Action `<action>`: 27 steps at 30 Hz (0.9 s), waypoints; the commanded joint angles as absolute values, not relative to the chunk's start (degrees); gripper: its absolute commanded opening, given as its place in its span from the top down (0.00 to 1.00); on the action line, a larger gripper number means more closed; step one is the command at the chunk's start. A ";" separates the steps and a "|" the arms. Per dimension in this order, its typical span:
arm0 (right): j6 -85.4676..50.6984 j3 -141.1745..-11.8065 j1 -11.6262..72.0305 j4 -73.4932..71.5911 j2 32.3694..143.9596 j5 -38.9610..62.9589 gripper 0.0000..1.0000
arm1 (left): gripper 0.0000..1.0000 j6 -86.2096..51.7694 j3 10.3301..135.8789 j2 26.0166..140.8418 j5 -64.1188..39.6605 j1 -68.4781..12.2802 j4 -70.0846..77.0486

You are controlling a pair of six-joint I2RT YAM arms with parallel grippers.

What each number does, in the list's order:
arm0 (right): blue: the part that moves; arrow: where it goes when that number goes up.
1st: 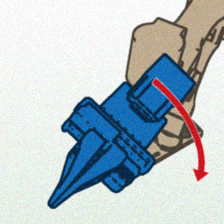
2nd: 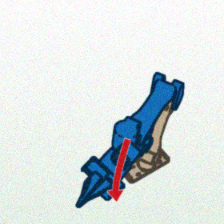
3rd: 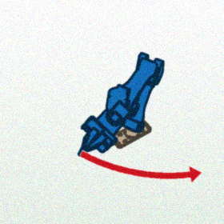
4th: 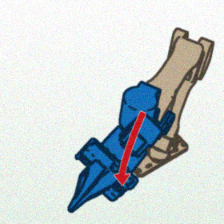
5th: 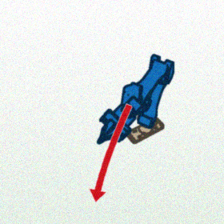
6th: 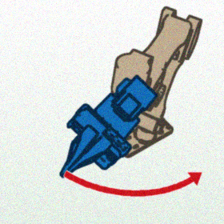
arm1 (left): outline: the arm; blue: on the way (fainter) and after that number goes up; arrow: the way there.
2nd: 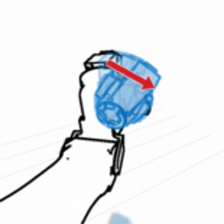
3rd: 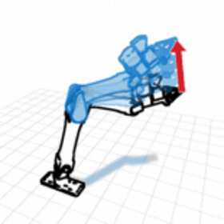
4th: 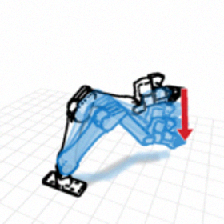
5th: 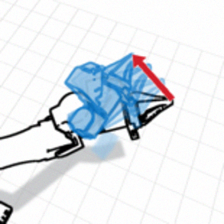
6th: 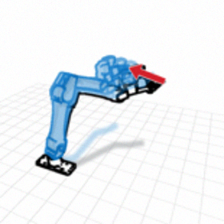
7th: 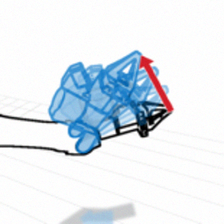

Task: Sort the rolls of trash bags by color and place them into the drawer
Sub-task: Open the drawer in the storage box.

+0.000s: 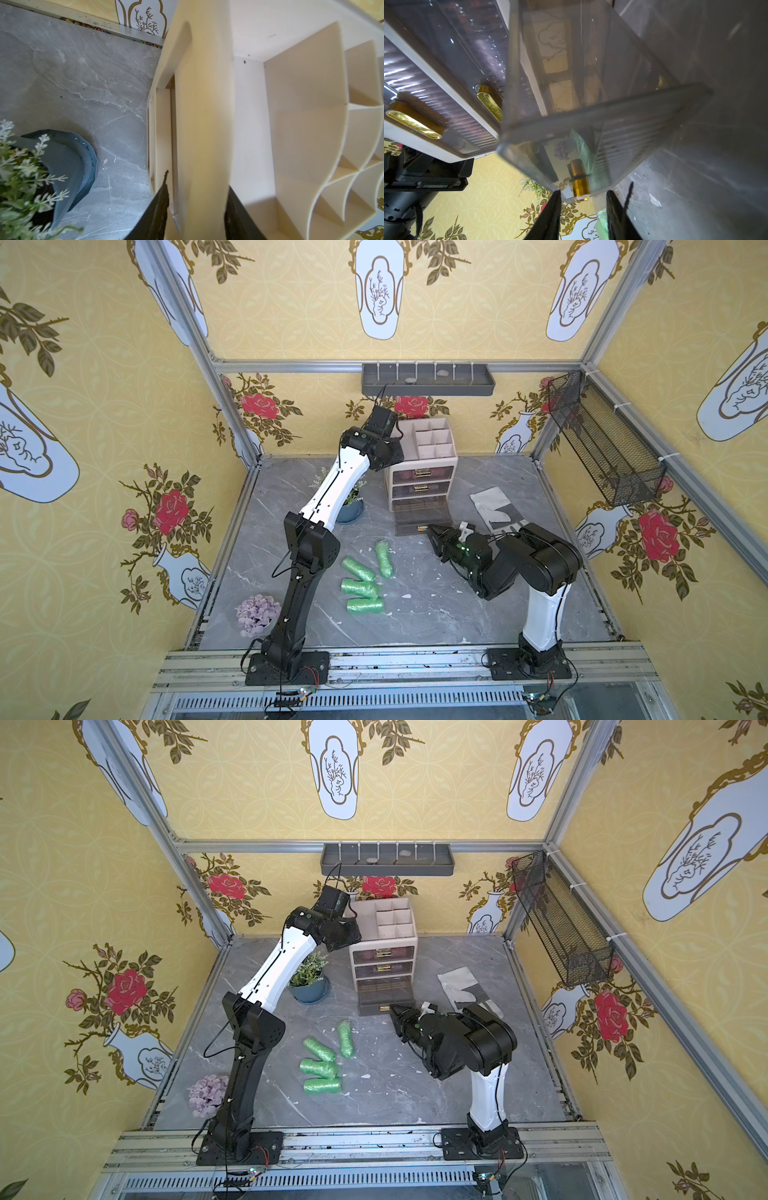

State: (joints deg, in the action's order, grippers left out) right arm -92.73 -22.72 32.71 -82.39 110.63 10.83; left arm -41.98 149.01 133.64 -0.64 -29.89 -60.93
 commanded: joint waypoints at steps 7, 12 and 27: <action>-90.15 -21.07 32.43 -77.71 103.89 12.51 0.57 | 0.42 -40.04 145.54 130.52 -0.54 -29.62 -65.02; -88.82 -20.30 31.89 -71.88 98.59 12.50 0.51 | 0.37 -39.73 141.98 127.17 0.11 -29.53 -62.53; -78.67 -28.39 30.88 -26.09 71.22 9.06 0.37 | 0.31 -36.72 137.45 117.45 6.46 -29.45 -63.59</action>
